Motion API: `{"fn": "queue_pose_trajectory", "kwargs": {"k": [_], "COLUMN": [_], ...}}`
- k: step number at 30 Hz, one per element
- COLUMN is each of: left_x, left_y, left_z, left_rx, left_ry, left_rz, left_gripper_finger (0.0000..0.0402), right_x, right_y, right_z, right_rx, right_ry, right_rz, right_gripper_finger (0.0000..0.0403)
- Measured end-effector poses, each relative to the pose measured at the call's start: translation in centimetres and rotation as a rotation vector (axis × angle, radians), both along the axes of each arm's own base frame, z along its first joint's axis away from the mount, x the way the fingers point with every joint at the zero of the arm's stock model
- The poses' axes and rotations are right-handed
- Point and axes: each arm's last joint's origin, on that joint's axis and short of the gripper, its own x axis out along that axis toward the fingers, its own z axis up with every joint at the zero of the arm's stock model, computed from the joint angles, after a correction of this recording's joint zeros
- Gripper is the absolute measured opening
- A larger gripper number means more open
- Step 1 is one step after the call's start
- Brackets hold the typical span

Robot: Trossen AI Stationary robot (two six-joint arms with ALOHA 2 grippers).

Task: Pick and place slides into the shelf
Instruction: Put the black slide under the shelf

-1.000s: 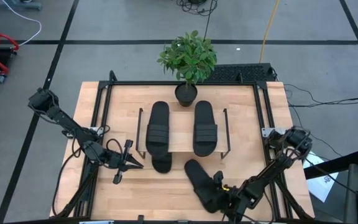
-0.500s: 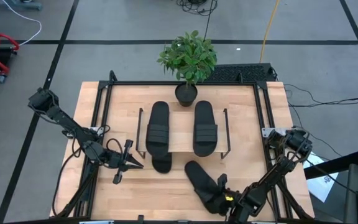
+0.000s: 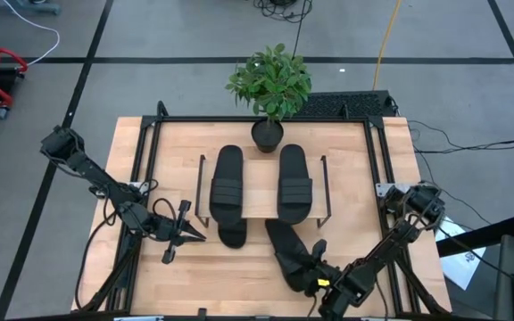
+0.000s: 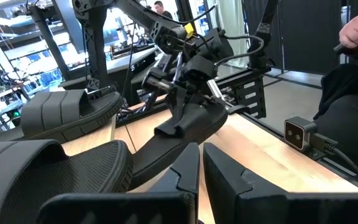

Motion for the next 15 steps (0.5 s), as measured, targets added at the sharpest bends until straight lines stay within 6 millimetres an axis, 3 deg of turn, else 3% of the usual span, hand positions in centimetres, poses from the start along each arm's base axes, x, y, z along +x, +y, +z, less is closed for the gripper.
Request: {"fn": "queue_pose_trajectory", "kwargs": {"k": [15], "left_x": [0.0], "left_y": [0.0], "left_z": [0.0], "left_rx": [0.009], "left_ry": [-0.005], "left_rz": [0.0], "left_gripper_finger": [0.0024], "right_x": [2.0], "right_y": [-3.5], "right_z": [-0.5], "right_rx": [0.104], "right_ry": [-0.028], "right_rz": [-0.211], "right_gripper_finger": [0.0001]}}
